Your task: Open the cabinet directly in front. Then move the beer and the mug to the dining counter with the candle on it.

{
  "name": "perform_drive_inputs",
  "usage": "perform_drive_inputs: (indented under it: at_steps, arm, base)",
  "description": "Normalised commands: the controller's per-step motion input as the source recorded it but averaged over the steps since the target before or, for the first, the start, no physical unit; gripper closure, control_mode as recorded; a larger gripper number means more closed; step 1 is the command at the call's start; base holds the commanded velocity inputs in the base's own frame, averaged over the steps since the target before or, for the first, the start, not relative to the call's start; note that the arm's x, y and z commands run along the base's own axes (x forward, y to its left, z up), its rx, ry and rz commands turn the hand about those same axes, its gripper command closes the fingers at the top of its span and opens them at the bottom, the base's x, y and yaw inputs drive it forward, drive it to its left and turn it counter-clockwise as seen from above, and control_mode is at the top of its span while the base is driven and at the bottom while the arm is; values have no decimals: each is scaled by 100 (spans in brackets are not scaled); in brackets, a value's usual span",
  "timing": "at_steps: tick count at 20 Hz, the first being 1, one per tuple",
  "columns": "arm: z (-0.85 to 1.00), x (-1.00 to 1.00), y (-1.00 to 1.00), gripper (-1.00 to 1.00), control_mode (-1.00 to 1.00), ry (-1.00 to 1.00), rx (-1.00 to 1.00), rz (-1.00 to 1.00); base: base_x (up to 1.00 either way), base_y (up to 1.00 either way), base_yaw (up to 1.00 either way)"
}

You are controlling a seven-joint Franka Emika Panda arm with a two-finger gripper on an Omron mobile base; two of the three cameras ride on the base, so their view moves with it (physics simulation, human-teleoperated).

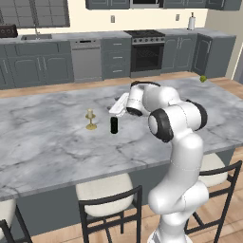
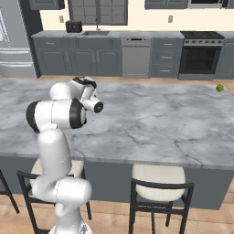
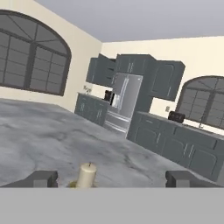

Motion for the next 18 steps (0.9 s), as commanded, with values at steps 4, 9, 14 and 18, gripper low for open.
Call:
perform_drive_inputs:
  at_steps: [4,9,14,18]
  arm:
    - [86,-12,-39,-100,-100,1,-2,-11]
    - [100,-79,-93,-100,-100,34,-13,-22]
    - [100,-88,-93,-100,-100,40,-12,-27]
    - [100,-88,-64,-100,-100,28,-12,-22]
  base:
    - [0,0,0]
    - [0,0,0]
    - [0,0,0]
    - [0,0,0]
